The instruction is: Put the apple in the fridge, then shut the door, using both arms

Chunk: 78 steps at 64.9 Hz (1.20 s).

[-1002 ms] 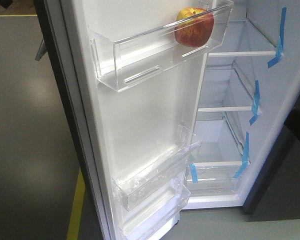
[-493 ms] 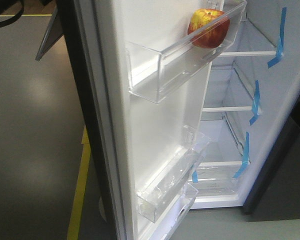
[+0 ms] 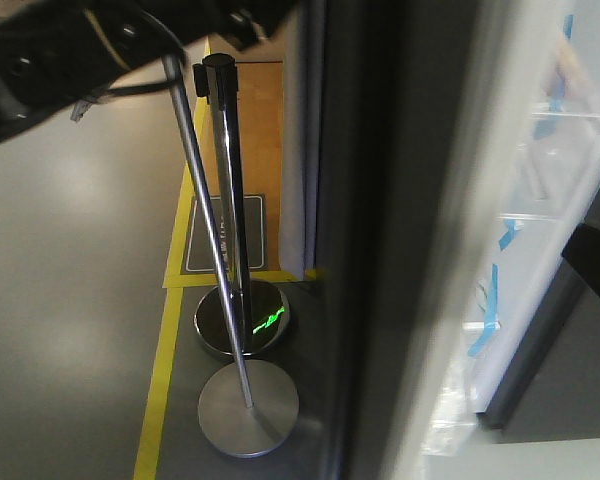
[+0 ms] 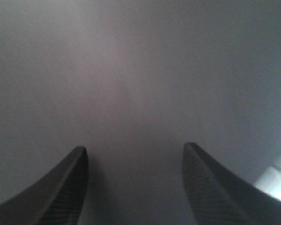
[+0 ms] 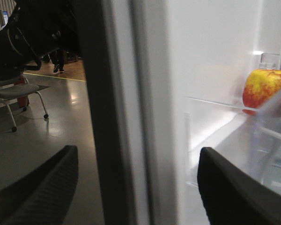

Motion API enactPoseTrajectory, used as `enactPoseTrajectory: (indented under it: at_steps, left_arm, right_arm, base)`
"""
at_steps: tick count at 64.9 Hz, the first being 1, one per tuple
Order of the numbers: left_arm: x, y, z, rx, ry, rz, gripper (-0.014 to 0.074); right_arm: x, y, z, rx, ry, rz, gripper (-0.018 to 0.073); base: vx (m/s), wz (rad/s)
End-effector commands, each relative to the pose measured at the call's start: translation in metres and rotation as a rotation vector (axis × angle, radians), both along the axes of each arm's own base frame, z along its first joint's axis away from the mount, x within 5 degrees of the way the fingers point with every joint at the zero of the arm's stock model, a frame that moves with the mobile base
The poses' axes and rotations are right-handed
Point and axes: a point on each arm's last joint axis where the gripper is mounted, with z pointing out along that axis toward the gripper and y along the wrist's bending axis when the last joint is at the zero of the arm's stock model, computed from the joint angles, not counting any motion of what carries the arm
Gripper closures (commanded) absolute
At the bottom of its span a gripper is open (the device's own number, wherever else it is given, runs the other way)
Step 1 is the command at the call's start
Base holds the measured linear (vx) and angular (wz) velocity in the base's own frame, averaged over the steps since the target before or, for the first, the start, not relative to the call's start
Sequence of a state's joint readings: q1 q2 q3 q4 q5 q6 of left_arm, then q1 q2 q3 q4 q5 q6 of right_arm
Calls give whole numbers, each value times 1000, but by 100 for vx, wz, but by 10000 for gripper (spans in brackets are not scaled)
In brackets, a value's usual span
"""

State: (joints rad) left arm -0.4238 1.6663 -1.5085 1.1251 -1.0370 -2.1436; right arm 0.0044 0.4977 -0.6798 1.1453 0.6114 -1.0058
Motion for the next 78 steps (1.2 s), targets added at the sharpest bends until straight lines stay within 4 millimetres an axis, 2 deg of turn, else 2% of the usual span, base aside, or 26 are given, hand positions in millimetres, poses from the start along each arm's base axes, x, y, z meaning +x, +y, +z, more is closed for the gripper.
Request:
enactPoseTrajectory:
  at_steps: [1,14,24,33,44,49,57,66,78]
  left_arm:
    - [-23,-9,24,-35,-92,-23,162]
    - [-22,-12,23,-13,-115,15,162]
    - [-14,-3,23,-4,-120,65,162]
    - [-3,11,23,1,-125,116,162]
    - [12,36,22,19,-131,195,162]
    - [19,48,21,36,-136,237,162]
    - [30,70,18,74,-144,310,162]
    - [42,99,16,106,-143,405,162]
    - [52,134,16,114,-135,511,163]
  right_arm:
    - [0,-1,10,34,-33,-9,41]
    - [-2,1,9,31,-19,19,41]
    - [-1,0,10,29,-25,3,41]
    - [11,-9,12,43,-48,-106,41]
    - [55,-20,5,36,18,-245,41]
    - [76,-23,7,14,35,-283,41]
    - [117,-28,18,-4,55,-331,41]
    - [155,-34,32,-5,40,-403,41]
    - [191,-40,37,-3,38,-465,41]
  base:
    - [0,0]
    - [0,0]
    - [0,0]
    - [0,0]
    - [0,0]
    - [0,0]
    - [0,0]
    - [0,0]
    - [0,0]
